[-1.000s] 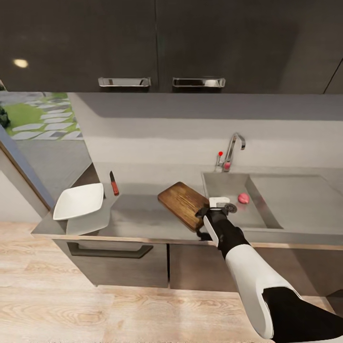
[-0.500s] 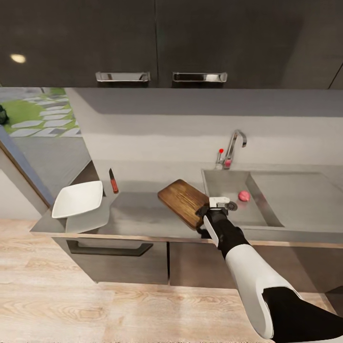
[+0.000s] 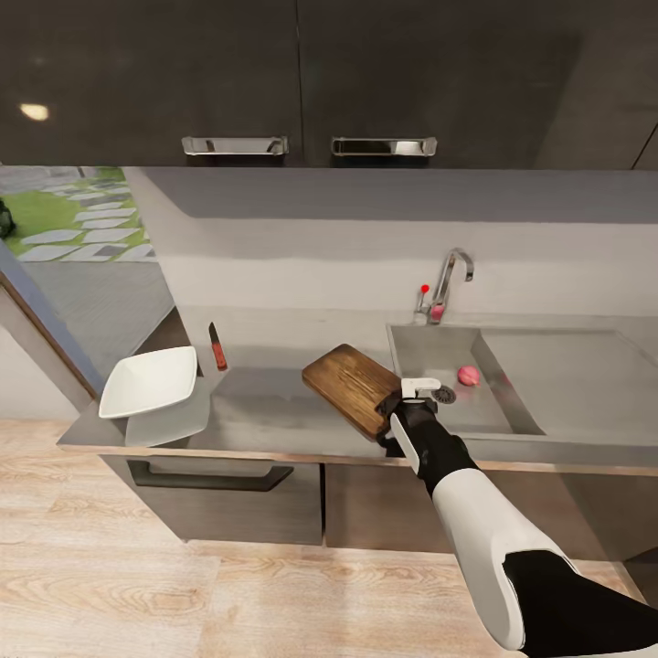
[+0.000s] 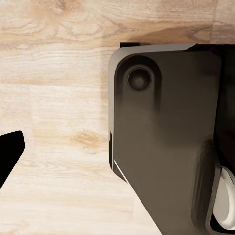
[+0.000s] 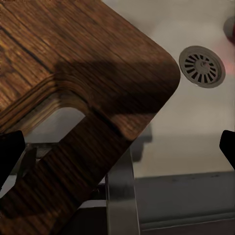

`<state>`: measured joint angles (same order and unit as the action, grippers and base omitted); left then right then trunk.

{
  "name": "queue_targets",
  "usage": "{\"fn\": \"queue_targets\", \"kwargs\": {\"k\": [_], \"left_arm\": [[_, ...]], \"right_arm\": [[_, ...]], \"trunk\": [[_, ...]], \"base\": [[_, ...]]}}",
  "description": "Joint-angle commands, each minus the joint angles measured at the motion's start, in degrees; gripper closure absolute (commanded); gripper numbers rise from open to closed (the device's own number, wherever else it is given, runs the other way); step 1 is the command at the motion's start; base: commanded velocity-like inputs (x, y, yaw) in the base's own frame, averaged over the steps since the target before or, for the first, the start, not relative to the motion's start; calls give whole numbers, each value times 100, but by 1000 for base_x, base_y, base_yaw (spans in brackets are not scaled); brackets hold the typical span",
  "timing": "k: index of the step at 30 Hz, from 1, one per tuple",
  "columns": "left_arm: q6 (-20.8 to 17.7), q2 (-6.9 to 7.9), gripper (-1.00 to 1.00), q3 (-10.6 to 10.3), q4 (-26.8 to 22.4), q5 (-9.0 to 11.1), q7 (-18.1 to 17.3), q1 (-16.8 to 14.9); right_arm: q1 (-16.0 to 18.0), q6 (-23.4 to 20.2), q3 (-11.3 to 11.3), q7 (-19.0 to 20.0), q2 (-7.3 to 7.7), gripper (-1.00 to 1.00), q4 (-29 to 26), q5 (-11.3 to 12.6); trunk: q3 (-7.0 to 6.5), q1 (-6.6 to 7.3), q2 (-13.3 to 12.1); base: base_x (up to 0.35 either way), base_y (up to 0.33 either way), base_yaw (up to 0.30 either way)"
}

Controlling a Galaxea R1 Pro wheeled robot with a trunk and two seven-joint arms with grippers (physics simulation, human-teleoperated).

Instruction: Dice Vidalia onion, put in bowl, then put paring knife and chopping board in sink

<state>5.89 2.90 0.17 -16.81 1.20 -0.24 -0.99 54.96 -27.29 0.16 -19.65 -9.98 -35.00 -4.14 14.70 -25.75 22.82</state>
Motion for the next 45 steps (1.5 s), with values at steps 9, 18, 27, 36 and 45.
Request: {"fn": "queue_targets", "kwargs": {"k": [9, 18, 27, 36, 45], "left_arm": [[18, 0, -100, 1, 3, 13, -3, -2], [18, 0, -100, 1, 3, 12, -3, 0], [18, 0, -100, 1, 3, 12, -3, -2], [18, 0, -100, 1, 3, 12, -3, -3], [18, 0, -100, 1, 3, 12, -3, -3]], "right_arm": [[6, -49, 2, 3, -2, -100, -7, -43], [4, -49, 2, 5, -2, -100, -7, -43], [2, -49, 2, 6, -2, -100, -7, -43], [1, -49, 2, 13, -2, 100, -7, -37], [1, -49, 2, 0, -2, 100, -7, -34]], "trunk": [[27, -3, 10], [68, -3, 10], [110, -3, 10], [117, -3, 10], [119, -3, 10]], "base": [[42, 0, 0], [3, 0, 0], [0, 0, 0], [0, 0, 0], [0, 0, 0]]}}
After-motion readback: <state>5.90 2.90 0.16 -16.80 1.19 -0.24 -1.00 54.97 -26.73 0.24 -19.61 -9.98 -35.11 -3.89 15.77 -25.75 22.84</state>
